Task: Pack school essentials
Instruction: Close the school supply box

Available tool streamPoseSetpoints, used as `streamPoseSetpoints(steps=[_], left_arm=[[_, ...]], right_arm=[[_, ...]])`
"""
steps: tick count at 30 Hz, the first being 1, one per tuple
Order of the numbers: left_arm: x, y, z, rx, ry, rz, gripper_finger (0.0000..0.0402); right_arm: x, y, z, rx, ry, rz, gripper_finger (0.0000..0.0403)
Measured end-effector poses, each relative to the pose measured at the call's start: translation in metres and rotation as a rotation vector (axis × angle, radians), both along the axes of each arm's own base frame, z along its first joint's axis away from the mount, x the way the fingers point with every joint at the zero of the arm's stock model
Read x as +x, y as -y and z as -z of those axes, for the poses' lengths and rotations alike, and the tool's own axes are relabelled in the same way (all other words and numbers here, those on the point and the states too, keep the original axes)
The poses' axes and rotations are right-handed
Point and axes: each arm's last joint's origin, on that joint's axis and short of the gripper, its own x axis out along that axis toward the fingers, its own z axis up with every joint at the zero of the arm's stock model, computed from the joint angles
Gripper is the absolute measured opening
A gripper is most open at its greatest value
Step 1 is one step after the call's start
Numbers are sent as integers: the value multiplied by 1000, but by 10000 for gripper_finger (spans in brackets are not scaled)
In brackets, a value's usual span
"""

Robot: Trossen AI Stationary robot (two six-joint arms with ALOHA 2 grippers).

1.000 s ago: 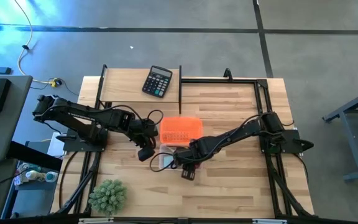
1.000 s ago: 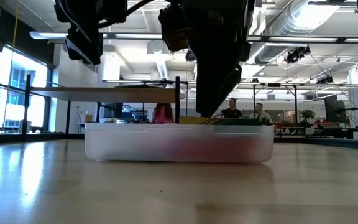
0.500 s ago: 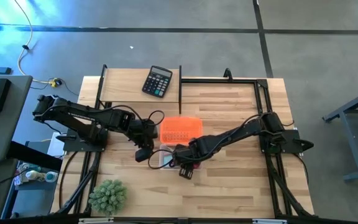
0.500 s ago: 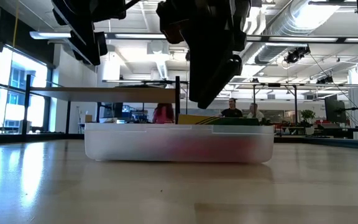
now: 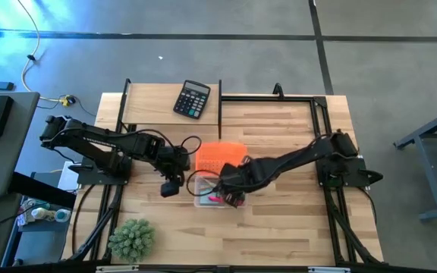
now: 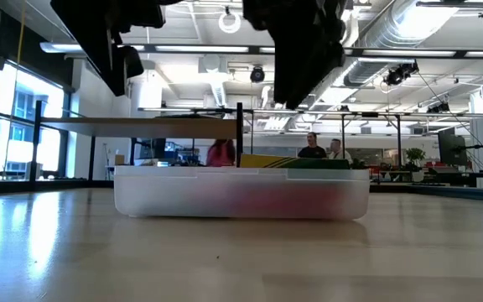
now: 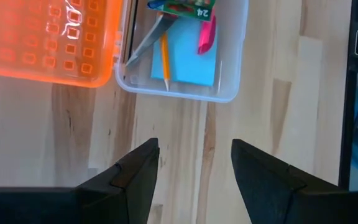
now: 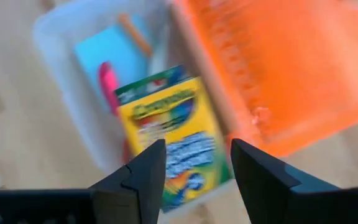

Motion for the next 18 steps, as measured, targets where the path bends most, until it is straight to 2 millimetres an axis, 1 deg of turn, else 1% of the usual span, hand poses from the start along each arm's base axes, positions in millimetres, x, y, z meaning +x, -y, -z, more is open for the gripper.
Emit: streamPoseSetpoints(steps=[5,11,13,18], left_arm=[[2,1,-1,-1,28,-5,191],[6,3,-2,-4,61,-4,191],[10,3,2,-17,85,-25,191],[9,3,20,-62,97,-110,191]], right_arm=[[-13,24,-25,-74,25,92,171],[-33,60,-61,-117,73,188,171],[-41,72,-73,-130,100,197,171],[-68,102,-105,-161,136,202,171]])
